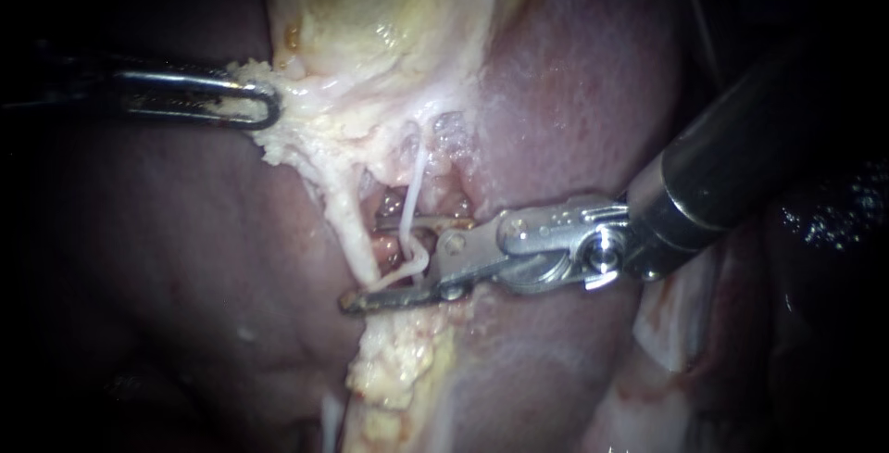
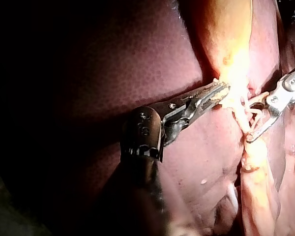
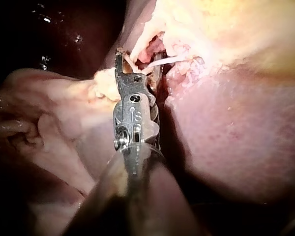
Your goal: Clipping first clip left tube
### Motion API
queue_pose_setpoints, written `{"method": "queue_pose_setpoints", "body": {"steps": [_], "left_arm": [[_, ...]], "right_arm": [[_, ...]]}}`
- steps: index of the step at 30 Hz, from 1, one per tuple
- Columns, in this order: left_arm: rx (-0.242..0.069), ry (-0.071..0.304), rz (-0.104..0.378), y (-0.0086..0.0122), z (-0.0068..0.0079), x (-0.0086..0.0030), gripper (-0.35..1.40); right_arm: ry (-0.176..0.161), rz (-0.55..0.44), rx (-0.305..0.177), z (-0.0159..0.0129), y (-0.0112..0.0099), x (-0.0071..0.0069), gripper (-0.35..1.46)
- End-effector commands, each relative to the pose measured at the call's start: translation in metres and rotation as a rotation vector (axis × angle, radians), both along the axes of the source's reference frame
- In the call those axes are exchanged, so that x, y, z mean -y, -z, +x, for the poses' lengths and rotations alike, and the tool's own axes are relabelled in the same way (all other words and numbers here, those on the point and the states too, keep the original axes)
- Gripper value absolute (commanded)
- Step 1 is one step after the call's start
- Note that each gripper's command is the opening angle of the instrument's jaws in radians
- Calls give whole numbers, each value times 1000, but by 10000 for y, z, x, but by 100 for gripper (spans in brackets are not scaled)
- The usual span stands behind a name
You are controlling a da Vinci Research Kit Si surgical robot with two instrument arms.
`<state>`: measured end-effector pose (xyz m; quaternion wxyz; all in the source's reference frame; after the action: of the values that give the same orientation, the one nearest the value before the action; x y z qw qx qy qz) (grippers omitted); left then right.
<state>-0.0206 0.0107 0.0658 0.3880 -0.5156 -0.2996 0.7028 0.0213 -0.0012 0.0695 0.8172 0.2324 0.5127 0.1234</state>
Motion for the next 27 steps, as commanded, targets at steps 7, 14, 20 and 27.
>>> {"method": "queue_pose_setpoints", "body": {"steps": [7, 14, 20, 27], "left_arm": [[0, 0, 0, -1, 1, 0, -35], [0, -1, -1, -3, 2, -1, -35], [0, -1, -1, -3, 2, -1, -35], [0, -1, -1, -3, 2, -1, -35]], "right_arm": [[6, 4, -5, -19, 7, -6, 50], [-15, -4, 3, -74, 19, -21, 50], [-32, -7, 9, -129, 29, -36, 50], [-29, 4, 3, -153, 47, -43, 50]]}}
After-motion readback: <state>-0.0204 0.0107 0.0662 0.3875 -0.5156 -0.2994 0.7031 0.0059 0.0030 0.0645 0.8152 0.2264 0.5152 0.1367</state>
